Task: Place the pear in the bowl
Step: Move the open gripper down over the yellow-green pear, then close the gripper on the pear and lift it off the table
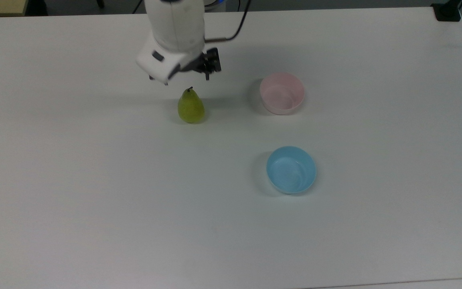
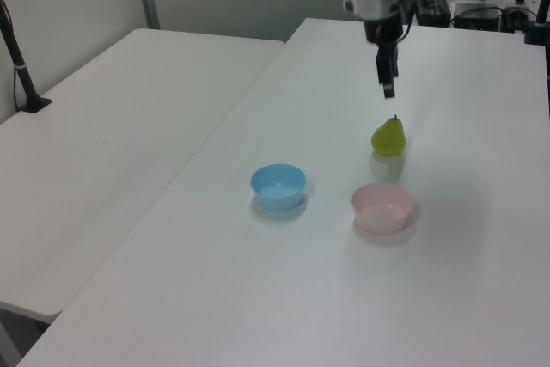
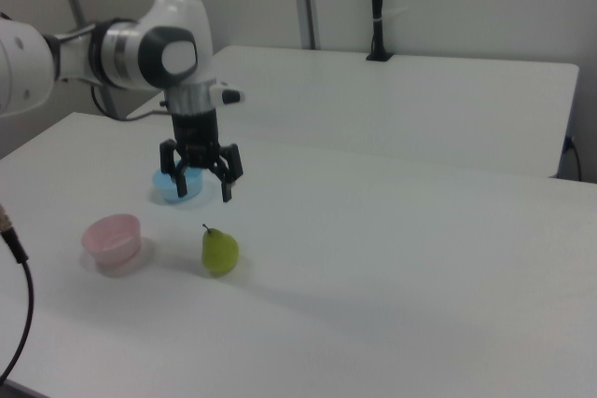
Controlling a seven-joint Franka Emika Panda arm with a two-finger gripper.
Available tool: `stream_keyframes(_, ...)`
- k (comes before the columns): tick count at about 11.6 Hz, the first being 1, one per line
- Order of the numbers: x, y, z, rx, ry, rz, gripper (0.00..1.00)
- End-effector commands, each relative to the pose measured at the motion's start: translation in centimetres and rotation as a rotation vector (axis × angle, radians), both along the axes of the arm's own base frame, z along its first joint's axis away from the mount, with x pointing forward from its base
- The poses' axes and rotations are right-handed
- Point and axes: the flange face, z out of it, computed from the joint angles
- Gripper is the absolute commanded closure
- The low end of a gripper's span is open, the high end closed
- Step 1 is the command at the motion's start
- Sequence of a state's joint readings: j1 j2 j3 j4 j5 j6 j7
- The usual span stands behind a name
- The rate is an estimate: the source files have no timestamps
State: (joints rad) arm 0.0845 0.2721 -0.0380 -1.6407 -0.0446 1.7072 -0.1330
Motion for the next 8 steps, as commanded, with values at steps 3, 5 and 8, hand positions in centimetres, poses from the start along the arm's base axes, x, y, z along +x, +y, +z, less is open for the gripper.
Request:
stream_keyframes(3,2.0,2.4,-9.6,-0.093,0.052,0.104,0.0)
stream_keyframes(5,2.1,2.2,-11.2,-0.117,0.073,0.119,0.11)
stream_keyframes(8,1.9,2.3,-11.4,-0.124,0.081,0.125,0.61)
